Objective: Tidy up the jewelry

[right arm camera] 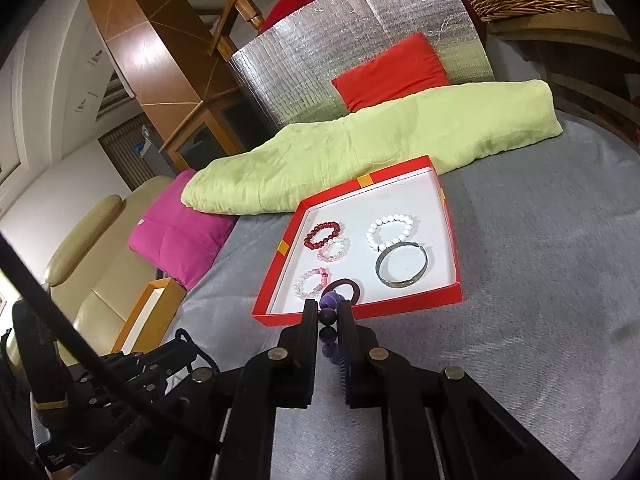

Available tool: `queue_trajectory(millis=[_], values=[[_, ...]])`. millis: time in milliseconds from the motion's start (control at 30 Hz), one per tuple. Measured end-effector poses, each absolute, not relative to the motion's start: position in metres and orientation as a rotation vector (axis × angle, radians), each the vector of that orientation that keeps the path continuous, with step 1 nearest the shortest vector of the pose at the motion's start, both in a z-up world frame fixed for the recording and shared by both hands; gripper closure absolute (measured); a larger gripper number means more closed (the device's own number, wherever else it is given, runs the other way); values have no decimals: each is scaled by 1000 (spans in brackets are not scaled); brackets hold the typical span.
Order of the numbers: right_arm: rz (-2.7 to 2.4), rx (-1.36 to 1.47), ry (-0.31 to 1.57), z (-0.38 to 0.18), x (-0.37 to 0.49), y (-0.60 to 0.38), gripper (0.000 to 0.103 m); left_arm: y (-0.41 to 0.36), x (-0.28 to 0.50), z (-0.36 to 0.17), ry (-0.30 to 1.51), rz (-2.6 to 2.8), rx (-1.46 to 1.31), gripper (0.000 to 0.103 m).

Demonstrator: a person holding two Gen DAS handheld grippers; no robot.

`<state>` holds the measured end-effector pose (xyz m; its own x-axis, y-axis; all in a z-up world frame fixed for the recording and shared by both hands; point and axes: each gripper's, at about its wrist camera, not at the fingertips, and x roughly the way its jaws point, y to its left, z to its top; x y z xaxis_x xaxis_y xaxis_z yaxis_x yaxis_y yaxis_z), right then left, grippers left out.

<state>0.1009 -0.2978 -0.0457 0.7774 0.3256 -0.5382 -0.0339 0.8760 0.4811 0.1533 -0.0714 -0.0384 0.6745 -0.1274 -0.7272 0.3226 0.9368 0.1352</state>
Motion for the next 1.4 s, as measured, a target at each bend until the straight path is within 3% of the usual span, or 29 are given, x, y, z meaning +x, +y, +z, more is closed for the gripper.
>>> queue_trajectory(millis=[633, 933, 1167, 1300, 1400], values=[[203, 465, 701, -55, 112, -286, 93, -65, 175, -48, 815, -282, 234, 93], [15, 416, 943, -99, 134, -301, 93, -48, 204, -110, 1038, -319, 131, 93], [-82, 427, 1044, -121, 136, -322, 91, -42, 206, -124, 1074, -335, 94, 92], [-84, 436, 1054, -123, 134, -325, 91, -39, 203, -128, 1083, -341, 83, 72], [-69, 445, 1068, -123, 135, -326, 80, -36, 201, -128, 1080, -328, 96, 54]])
